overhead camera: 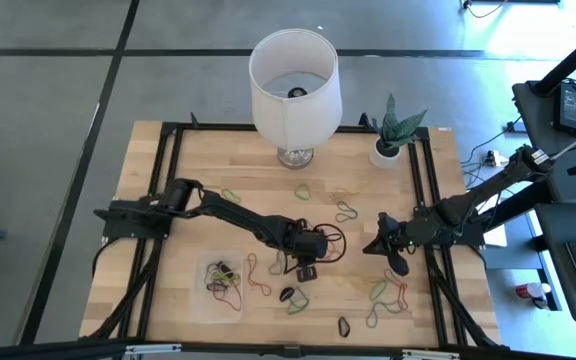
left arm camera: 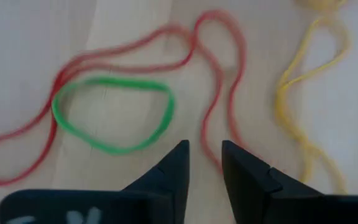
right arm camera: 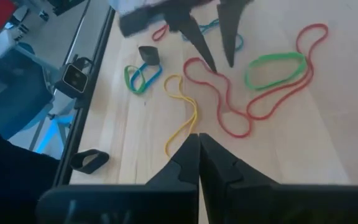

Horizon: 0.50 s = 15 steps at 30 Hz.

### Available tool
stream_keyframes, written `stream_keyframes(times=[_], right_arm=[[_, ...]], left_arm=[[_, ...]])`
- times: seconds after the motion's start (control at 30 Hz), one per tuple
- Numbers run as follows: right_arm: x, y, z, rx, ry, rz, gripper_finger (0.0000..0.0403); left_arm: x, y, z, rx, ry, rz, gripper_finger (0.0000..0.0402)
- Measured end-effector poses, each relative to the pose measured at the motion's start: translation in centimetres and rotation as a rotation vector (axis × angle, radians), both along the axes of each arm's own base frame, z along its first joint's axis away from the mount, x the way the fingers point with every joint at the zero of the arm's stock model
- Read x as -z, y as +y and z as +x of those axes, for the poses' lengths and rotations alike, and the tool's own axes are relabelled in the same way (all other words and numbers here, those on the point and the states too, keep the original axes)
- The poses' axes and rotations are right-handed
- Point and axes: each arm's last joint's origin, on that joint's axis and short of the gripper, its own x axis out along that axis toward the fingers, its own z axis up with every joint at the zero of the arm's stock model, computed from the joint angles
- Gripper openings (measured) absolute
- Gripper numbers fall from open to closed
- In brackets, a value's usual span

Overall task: Pick and place rubber bands into bin
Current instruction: Put the red rubber band into the transparent bin

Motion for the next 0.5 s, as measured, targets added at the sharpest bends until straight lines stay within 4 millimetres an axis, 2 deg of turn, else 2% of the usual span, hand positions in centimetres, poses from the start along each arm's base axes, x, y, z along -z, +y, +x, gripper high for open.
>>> stream_keyframes(times=[0.17,0.3,0.4,0.5], right_arm=[[0.1,0.0,0.0,-0.002,0.007,-0.007,0.0011],[0.2,-0.1,-0.1,-0.002,0.018,-0.014,0.0009],[0.2,-0.1,-0.1,-0.001,0.020,-0.015,0.0006],[0.2,-0.1,-0.1,-0.002,0.020,-0.015,0.0006]], left_arm=[[1.4,-0.4,0.3,0.023,0.014,0.018,0.0113],[2.2,-1.0,0.3,0.038,0.015,0.087,0.0108],[2.5,-1.6,0.1,0.035,0.016,0.145,0.0075],[2.7,-2.0,-0.3,0.027,0.033,0.194,0.0020]])
